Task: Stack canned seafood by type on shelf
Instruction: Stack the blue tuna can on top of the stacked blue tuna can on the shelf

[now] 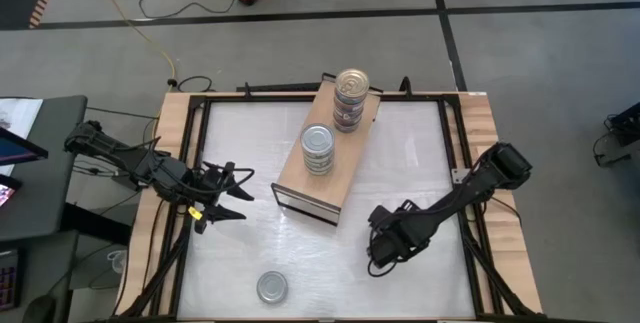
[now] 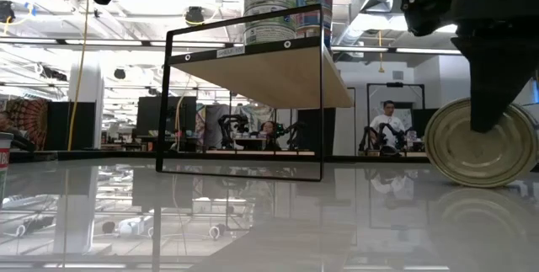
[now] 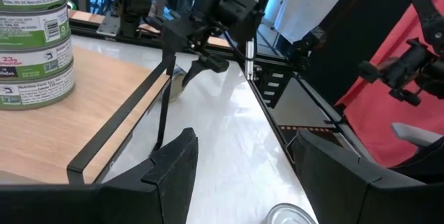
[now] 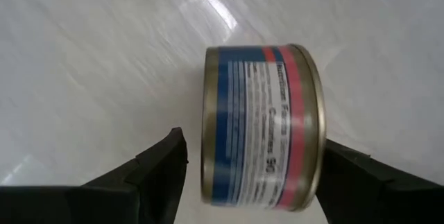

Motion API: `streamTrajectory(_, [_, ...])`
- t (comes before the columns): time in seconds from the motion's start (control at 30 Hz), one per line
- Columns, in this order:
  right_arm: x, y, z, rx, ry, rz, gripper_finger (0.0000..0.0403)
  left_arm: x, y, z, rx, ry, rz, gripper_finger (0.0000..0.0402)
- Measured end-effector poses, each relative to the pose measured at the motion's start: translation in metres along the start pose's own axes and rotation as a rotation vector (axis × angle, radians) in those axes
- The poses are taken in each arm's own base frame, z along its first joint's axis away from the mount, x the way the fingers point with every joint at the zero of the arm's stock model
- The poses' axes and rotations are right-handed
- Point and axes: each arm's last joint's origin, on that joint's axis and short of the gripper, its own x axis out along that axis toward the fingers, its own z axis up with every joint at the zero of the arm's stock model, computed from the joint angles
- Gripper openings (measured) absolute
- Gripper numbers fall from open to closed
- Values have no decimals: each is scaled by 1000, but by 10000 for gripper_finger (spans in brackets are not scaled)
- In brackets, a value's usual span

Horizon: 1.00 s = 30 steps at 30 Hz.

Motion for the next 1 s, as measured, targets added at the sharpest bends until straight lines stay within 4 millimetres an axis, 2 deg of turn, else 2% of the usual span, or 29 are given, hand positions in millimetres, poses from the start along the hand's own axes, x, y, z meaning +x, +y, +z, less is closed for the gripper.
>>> streamTrajectory(0.17, [-2,0,-5,-32,-1,-8,291,0,0,0,-3,1,-3,224])
streamTrajectory(0.4, [-2,-1,-19,-149,-1,-83,222,0,0,0,2,1,-1,224])
streamTrajectory(0.6, [-4,-2,-28,-228,-57,-123,221,0,1,2,45,-31,49,224])
streamTrajectory(0.77, [-10,-15,-33,-257,-120,-281,221,-1,-4,12,162,-125,-42,224])
streamTrajectory(0.87, [-18,-24,-30,-288,-192,-398,228,-2,-3,18,239,-182,-59,224])
streamTrajectory(1.0, [-29,-33,-16,-370,-287,-495,226,-3,6,21,313,-189,12,224])
